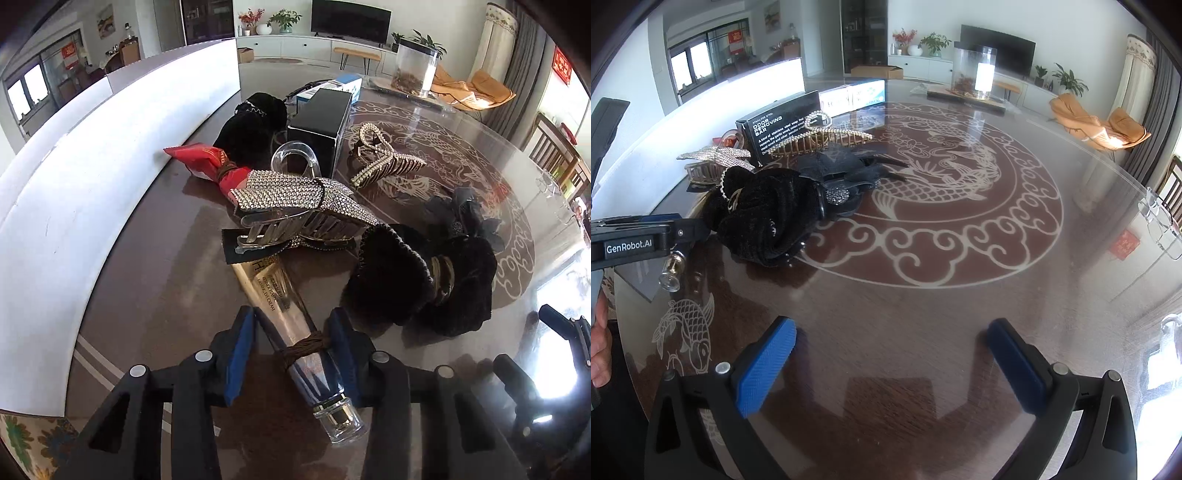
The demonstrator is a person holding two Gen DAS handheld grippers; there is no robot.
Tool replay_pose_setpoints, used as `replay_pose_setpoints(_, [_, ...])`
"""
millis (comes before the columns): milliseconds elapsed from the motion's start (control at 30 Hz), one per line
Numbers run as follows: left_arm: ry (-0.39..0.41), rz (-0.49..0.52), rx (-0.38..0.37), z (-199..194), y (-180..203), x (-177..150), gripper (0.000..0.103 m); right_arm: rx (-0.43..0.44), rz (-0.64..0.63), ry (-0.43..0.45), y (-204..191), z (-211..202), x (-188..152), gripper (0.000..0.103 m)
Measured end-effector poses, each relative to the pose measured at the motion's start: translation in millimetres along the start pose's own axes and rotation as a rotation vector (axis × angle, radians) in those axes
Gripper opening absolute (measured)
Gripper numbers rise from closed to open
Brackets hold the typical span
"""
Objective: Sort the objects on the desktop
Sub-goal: 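Lift the gold tube with the left gripper while the right gripper lifts the black velvet pouch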
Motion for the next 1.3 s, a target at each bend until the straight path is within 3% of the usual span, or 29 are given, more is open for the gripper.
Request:
replay_pose_setpoints(267, [-0.056, 0.154, -0.081, -9.8, -6.2, -9.6, 0.036, 0.003, -0.001, -0.001, -0.1, 0.1, 0.1, 0.103])
replay_pose_setpoints(367, [-0.06, 0.141, -0.105, -15.0, -14.1, -16.0, 0.035, 0.166, -0.053, -0.04, -12.5, -2.0, 12.8, 0.099])
replay_pose_setpoints(500, [-0.052, 0.077, -0.154, -16.9, -25.8, -17.7, 0.03, 0.197, -0.257, 0.089, -59.7, -25.4, 61.7, 0.098])
replay_pose_setpoints(567, [-0.052, 0.079, -0.154, -16.7, -24.9, -18.0, 0.03, 0.212, -0.387, 0.071, -91.2, -14.8, 80.3, 0.098])
replay_pose_setpoints(633, [-0.053, 0.085, -0.152, -17.4, -23.8, -18.7, 0.03, 0.161, -0.49, 0.003, -113.1, 9.6, 87.4, 0.095])
replay_pose_setpoints(767, [-0.059, 0.092, -0.17, -22.9, -28.6, -26.1, 0.029, 0.143, -0.585, -0.142, -130.3, 31.5, 66.8, 0.05])
replay_pose_setpoints(833, [-0.037, 0.076, -0.184, -31.6, -35.7, -33.7, 0.029, 0.147, -0.565, -0.149, -126.6, 19.8, 51.4, 0.038])
replay_pose_setpoints(1033, [0.025, 0.031, -0.209, -48.6, -48.5, -46.7, 0.029, 0.204, -0.309, -0.142, -77.9, -27.0, 19.4, 0.037])
replay_pose_setpoints(1167, [0.065, 0.012, -0.205, -62.0, -54.5, -47.9, 0.029, 0.282, -0.125, -0.153, -48.1, -42.0, 23.4, 0.037])
replay_pose_setpoints(1300, [0.113, -0.008, -0.206, -80.2, -60.8, -41.5, 0.029, 0.298, -0.106, -0.123, -52.3, -54.4, 45.9, 0.037])
Point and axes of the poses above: each gripper's, at about its wrist camera, not at the fingertips, and z roughly the way its jaws point, y to its right, x to its top, the point moved 2 cm from there along z, roughly the way its jaws point, and after that the axes turned 4 degrees about z, right-handed, at the moved point
